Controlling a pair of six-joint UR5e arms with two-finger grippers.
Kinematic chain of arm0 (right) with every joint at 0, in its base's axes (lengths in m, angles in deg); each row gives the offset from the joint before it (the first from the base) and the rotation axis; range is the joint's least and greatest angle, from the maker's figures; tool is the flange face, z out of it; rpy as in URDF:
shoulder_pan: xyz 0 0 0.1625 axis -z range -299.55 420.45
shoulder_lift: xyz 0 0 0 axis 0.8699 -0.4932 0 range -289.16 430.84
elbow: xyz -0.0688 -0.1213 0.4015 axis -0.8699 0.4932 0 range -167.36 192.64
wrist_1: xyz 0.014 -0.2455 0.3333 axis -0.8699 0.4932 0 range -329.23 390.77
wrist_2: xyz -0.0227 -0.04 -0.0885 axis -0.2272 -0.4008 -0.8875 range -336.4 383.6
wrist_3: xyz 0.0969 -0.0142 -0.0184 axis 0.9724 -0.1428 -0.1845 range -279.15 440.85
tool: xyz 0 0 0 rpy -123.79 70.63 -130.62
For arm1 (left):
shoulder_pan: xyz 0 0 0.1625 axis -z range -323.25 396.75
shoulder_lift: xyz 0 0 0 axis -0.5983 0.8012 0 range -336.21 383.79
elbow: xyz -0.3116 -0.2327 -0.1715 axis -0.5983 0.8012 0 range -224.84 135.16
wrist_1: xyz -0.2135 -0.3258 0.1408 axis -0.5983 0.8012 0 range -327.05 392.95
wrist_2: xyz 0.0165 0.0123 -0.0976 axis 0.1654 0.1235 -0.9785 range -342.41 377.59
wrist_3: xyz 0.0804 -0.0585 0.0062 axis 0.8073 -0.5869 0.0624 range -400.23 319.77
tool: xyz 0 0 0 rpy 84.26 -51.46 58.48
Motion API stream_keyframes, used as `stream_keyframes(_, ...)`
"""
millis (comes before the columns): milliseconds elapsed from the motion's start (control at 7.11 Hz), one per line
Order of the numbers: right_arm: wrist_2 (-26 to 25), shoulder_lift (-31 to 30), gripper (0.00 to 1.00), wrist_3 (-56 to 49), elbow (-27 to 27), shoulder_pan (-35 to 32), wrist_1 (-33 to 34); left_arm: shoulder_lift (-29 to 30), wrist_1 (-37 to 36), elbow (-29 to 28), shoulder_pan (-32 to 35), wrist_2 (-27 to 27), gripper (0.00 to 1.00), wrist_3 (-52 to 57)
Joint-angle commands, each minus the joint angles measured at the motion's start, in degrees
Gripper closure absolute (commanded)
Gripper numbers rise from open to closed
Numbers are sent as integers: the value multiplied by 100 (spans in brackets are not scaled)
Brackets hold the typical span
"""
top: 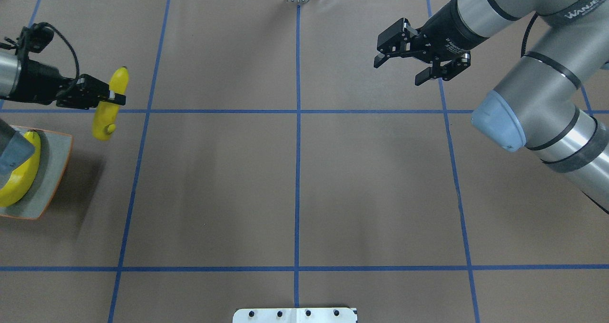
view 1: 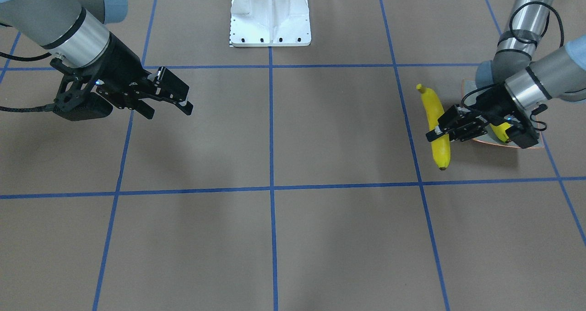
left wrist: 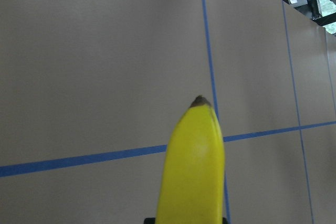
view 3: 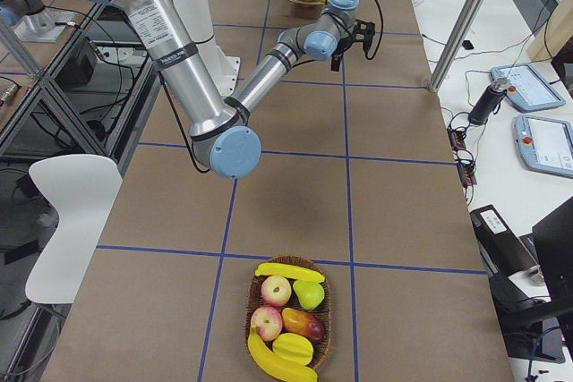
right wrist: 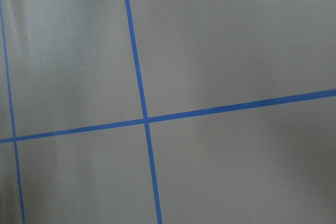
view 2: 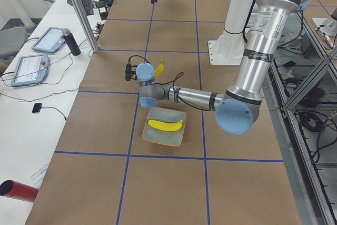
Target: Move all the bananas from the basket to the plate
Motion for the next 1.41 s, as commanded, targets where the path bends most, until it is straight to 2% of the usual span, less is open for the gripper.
stream_keyframes(0,-223,-82,1,7,6,151,-4,-932,4,320,214,14,100,608)
stream_keyframes(141,-311,-126,1,25,6,221,-13,-1170,-4,311,224,32,100,1142)
stream_keyframes(422,-426,-153,1,51,-3,319,-13,-1705,-22,312,102,705,100,1987)
stream_keyframes(703,-426,-179,1,42,6,319,-22,-1900,-22,320,39,779,100,2236)
stream_keyframes(1266,-426,-223,1,25,15,319,-22,-1893,-22,303,4,779,100,2255)
